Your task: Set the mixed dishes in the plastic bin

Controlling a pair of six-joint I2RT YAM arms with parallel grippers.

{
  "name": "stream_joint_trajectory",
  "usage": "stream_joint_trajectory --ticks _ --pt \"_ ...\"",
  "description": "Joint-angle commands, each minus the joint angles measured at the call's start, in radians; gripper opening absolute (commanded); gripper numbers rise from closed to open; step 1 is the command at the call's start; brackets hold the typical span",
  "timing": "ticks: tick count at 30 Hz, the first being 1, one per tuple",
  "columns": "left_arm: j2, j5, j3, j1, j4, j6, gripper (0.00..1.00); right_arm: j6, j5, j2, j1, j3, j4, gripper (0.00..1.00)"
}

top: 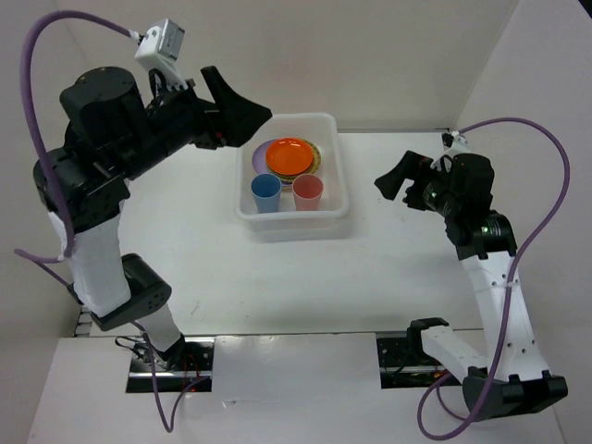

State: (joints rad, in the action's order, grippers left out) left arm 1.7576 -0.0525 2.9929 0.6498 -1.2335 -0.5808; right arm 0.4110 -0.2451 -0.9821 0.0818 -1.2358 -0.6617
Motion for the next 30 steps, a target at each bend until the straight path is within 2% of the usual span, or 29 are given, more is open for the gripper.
stream_joint_trajectory --ticks 1,4,5,7,8,9,11,12,15,16,19,20,24,27,30 --pt "-0.033 -0.087 -0.072 0.06 -0.061 -0.002 0.97 0.018 -0.023 0.087 0.009 0.059 0.048 1.0" --pt "-0.134 -0.087 -0.144 0.079 -0.061 -0.03 1.0 0.028 -0.042 0.138 0.009 0.105 0.059 1.0" --pt "-0.171 -0.096 -0.244 0.079 -0.051 -0.03 1.0 0.028 -0.042 0.138 0.009 0.114 0.059 1.0" --pt "-0.353 -0.107 -0.454 0.079 0.069 -0.03 1.0 0.028 -0.042 0.163 0.009 0.137 0.068 1.0" --pt "-0.439 -0.107 -0.595 0.079 0.248 -0.039 1.0 0.028 -0.054 0.163 0.009 0.137 0.068 1.0" --pt "-0.618 -0.107 -0.859 0.079 0.338 -0.084 1.0 0.037 -0.054 0.163 0.009 0.147 0.068 1.0" --pt "-0.761 -0.139 -1.023 0.079 0.484 -0.129 1.0 0.037 -0.063 0.163 0.009 0.157 0.077 1.0" --pt "-0.858 -0.153 -1.095 0.079 0.485 -0.146 1.0 0.037 -0.063 0.148 0.009 0.157 0.077 1.0" --pt "-0.998 -0.228 -1.193 0.079 0.496 -0.169 1.0 0.028 -0.075 0.117 0.018 0.179 0.105 1.0" --pt "-1.03 -0.239 -1.285 0.079 0.506 -0.198 1.0 0.028 -0.076 0.108 0.018 0.179 0.114 1.0" --pt "-1.151 -0.239 -1.455 0.079 0.519 -0.266 1.0 0.028 -0.1 0.071 0.036 0.205 0.163 1.0" --pt "-1.202 -0.239 -1.565 0.079 0.519 -0.283 1.0 0.037 -0.109 0.05 0.036 0.214 0.175 1.0" --pt "-1.285 -0.193 -1.753 0.079 0.548 -0.344 1.0 0.019 -0.12 -0.013 0.079 0.214 0.209 1.0" --pt "-1.311 -0.13 -1.812 0.079 0.597 -0.335 1.0 -0.017 -0.059 -0.052 0.121 0.191 0.22 1.0" --pt "-1.32 -0.066 -1.861 0.079 0.658 -0.314 1.0 -0.029 -0.071 -0.067 0.133 0.182 0.235 1.0"
